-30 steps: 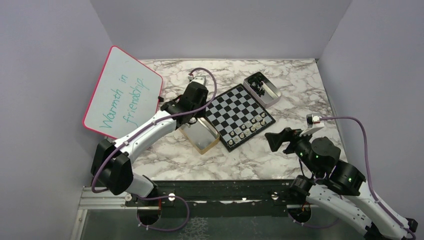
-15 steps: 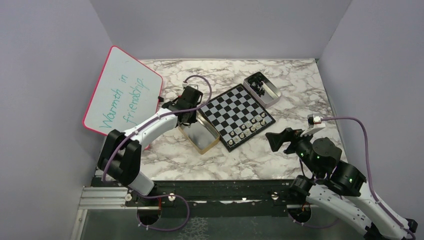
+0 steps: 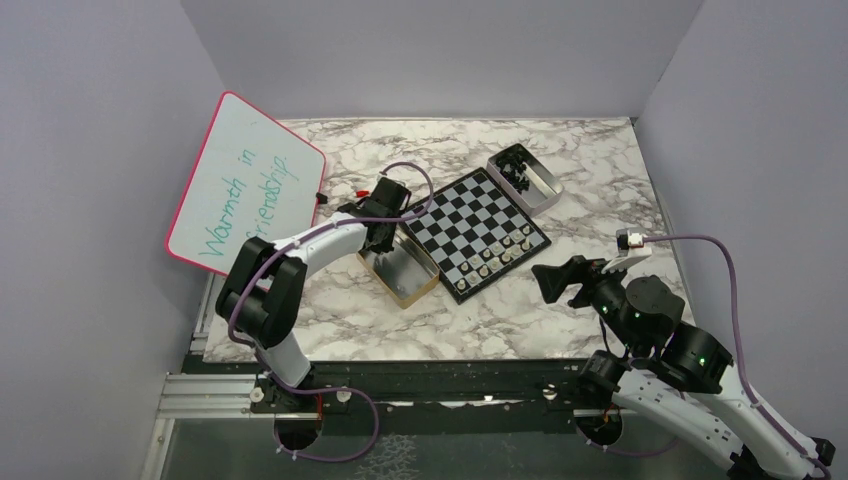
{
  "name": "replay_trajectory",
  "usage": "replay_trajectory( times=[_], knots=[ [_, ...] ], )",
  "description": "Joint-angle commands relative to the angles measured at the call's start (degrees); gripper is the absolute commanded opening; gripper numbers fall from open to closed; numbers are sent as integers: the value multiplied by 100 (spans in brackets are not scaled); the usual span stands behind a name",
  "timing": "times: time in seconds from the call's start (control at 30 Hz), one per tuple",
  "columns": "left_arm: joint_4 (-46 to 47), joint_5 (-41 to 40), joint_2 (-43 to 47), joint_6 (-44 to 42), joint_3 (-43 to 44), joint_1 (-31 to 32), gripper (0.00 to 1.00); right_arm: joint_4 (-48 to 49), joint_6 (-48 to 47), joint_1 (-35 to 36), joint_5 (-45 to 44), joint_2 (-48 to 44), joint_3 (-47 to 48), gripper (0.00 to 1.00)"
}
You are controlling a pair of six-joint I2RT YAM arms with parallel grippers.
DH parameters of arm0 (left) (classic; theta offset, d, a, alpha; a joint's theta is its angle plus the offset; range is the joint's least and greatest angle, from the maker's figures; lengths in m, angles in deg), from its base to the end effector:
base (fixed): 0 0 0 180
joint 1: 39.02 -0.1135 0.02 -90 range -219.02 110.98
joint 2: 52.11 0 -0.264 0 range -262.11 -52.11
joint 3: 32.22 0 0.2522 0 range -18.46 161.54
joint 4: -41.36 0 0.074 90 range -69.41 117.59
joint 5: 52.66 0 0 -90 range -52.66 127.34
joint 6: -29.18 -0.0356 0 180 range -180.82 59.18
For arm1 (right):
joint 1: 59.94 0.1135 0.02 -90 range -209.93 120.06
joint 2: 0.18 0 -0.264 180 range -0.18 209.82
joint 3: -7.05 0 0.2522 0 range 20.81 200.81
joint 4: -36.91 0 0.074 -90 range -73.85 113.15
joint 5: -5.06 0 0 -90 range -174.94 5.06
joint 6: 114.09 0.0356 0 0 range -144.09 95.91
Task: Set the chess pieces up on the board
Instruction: Pick up the chess piece from the storage box.
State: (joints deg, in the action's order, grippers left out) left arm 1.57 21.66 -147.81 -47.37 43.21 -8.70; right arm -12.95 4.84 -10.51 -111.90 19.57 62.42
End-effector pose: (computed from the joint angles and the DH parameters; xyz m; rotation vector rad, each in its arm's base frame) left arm 0.2956 -0.1617 0.1950 0.2820 2.5437 0.0719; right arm 0.0637 0.0495 0.3236 0.0100 1.8257 0.5486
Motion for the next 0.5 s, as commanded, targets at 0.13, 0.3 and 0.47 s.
replay_trajectory(
  times=[0.13,0.3,0.47],
  knots=[
    [214,195,-247,-342,113,-62,22,82,-10,23,-205,-157,-23,99],
    [206,221,-324,-382,126,-62,21,95,-16,23,-211,-182,-25,99],
    [236,327,-400,-485,143,-62,20,85,-36,23,-217,-182,1,99]
  ],
)
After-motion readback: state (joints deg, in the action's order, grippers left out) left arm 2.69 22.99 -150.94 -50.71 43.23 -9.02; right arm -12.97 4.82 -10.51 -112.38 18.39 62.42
